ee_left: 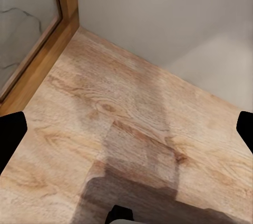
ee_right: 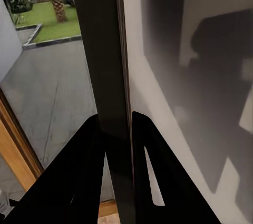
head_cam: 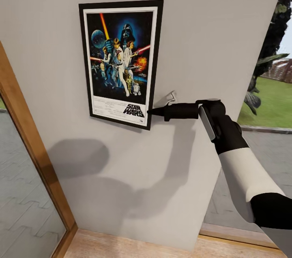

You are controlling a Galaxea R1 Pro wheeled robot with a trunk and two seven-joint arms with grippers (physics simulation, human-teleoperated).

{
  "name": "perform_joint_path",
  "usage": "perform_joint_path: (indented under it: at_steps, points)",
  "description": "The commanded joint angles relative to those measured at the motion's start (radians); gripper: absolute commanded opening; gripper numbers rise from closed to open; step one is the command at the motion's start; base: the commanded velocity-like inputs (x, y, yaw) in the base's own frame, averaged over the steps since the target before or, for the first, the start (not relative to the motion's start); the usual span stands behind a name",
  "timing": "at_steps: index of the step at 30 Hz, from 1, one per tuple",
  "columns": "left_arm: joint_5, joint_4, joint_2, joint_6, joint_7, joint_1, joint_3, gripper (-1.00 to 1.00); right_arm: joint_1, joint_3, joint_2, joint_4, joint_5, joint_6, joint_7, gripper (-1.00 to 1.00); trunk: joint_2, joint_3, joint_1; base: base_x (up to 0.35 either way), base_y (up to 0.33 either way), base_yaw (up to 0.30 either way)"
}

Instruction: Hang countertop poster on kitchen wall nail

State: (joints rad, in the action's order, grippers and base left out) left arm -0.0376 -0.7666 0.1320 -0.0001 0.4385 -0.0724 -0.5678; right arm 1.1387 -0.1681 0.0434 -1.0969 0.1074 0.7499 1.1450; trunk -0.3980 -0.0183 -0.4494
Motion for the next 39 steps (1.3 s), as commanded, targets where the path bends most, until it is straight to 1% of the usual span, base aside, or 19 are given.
perform_joint_path:
  at_steps: [1,39]
  points:
    - [-0.004,0.0,0.0,0.0,0.005,0.0,-0.001,1.0,0.001,-0.002,0.001,0.0,0.012,0.011,-0.002,-1.0,-0.002,-0.002,-0.001,0.0,0.0,0.0]
    - [-0.004,0.0,0.0,0.0,0.005,0.0,-0.002,1.0,0.001,-0.004,0.0,0.001,0.012,0.011,-0.002,-1.0,-0.002,-0.002,-0.001,0.0,0.0,0.0]
